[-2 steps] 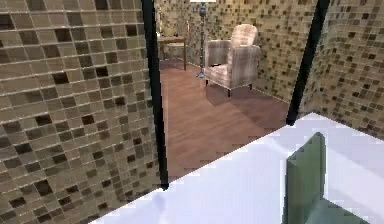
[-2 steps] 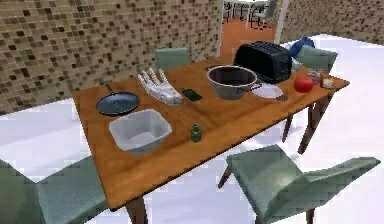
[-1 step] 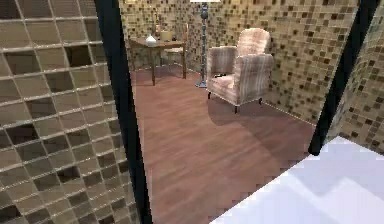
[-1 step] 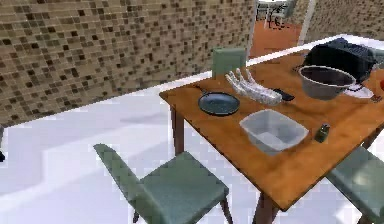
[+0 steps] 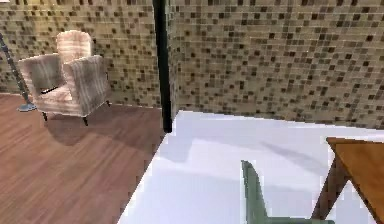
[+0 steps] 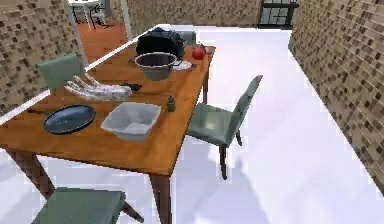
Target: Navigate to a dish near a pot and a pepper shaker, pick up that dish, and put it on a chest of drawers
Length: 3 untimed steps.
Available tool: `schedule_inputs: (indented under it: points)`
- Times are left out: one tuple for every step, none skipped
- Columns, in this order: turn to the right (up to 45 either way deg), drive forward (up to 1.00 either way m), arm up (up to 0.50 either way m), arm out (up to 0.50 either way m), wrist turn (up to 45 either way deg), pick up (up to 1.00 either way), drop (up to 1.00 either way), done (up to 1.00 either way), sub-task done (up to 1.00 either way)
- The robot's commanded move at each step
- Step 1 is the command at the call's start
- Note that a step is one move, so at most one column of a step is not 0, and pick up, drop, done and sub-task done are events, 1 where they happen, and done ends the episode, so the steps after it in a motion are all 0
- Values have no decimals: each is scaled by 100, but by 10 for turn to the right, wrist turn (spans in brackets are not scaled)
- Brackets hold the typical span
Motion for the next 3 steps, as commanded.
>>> schedule_inputs:
  points:
    - [450,0,0,0,0,0,0,0,0]
    - [450,0,0,0,0,0,0,0,0]
    - [420,0,0,0,0,0,0,0,0]
